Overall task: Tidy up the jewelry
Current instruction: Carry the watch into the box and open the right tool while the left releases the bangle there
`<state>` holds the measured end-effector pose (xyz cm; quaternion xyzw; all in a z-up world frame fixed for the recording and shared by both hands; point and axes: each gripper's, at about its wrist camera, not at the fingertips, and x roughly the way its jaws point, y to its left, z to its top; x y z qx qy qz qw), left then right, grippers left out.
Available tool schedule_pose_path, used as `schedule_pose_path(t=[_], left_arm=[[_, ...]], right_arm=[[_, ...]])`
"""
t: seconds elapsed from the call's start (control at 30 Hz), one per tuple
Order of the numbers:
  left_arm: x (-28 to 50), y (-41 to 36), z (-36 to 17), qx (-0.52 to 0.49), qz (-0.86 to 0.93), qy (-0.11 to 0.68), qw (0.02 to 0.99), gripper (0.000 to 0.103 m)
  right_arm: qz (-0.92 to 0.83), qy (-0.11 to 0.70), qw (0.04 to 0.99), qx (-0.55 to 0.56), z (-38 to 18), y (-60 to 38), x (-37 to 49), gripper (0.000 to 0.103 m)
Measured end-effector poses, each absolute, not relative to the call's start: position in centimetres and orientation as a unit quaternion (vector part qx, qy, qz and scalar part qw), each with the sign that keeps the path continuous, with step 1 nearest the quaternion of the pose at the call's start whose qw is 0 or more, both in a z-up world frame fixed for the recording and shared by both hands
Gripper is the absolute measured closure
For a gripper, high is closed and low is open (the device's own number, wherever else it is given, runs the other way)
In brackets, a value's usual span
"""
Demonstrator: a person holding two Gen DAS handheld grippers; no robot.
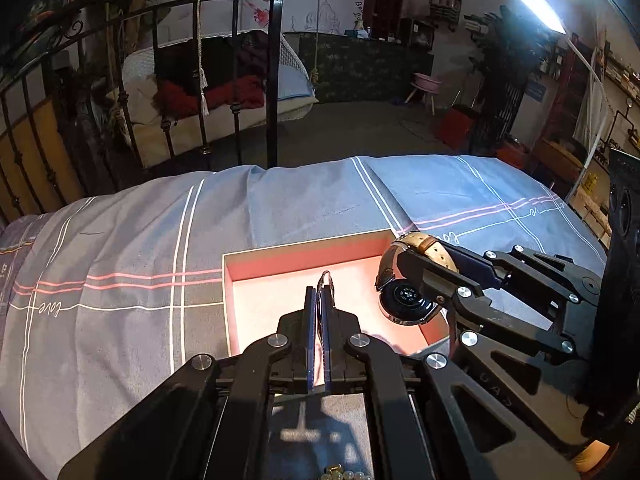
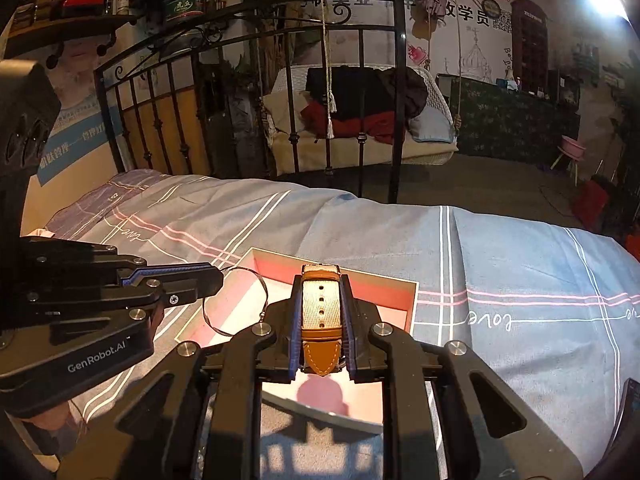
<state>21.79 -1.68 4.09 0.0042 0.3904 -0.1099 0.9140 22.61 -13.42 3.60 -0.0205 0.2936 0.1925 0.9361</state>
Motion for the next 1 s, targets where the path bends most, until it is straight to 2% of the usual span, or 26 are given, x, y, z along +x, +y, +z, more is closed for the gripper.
schedule_pose_path(t=[0.53, 0.87, 0.9, 0.93, 0.97, 1.0], left_arm=[[26.0, -1.1, -1.8, 0.004, -0.096, 0.449, 0.888, 0.101], [25.7, -0.8, -2.3, 0.017, -0.083, 0.452, 0.888, 0.100], [25.6, -0.6, -2.2, 0.016, -0.083, 0.451, 0.888, 0.095], [25.4, -0.6, -2.1, 0.016, -0.080, 0.448, 0.890, 0.086], [25.1, -0.4, -1.8, 0.017, -0.078, 0.443, 0.893, 0.082], [24.9, -0.3, -1.6, 0.018, -0.073, 0.437, 0.896, 0.075]], right_arm=[[0.194, 0.370, 0.908, -0.013, -2.7, -12.4, 27.6, 0.085], [0.183, 0.382, 0.906, -0.032, -4.0, -11.8, 27.3, 0.084], [0.183, 0.379, 0.906, -0.034, -3.9, -11.8, 27.1, 0.079], [0.181, 0.377, 0.908, -0.036, -3.7, -11.7, 27.0, 0.073], [0.177, 0.373, 0.910, -0.040, -3.4, -11.7, 26.7, 0.058], [0.169, 0.366, 0.914, -0.046, -3.1, -11.7, 26.3, 0.048]])
